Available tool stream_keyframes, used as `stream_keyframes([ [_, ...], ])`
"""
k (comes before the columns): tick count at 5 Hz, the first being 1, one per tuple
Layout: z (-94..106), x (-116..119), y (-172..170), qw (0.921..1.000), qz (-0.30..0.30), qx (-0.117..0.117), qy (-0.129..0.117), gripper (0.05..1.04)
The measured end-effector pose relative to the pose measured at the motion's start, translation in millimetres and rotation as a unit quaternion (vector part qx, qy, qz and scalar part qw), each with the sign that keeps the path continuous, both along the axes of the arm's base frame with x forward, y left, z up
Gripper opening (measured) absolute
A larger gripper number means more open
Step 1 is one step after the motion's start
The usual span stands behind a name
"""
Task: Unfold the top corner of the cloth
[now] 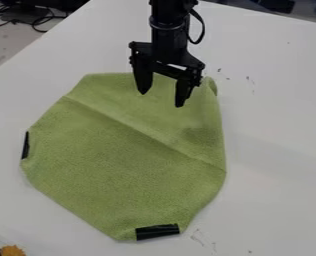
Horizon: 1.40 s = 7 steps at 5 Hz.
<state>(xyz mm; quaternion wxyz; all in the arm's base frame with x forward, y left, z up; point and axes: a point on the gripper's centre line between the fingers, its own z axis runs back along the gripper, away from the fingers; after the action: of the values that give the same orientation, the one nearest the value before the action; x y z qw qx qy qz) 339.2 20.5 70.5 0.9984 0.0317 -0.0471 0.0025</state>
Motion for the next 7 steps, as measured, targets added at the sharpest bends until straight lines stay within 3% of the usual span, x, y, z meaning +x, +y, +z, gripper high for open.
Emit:
stream_keyframes([
  [1,-10.8,-3.2,-0.6,0.9998,0.005,-0.001,0.017,1.000],
  [2,-8.2,-18.5,-43.9,0.9992,0.019,-0.005,0.034,1.000],
  [3,-18.0,-32.7,-75.6,0.9981,0.060,-0.008,0.012,1.000],
  [5,-28.9,-69.4,-18.1,0.9869,0.160,-0.017,-0.015,1.000],
  [7,-22.4,-65.7,59.2,0.9832,0.176,-0.005,-0.048,0.999],
])
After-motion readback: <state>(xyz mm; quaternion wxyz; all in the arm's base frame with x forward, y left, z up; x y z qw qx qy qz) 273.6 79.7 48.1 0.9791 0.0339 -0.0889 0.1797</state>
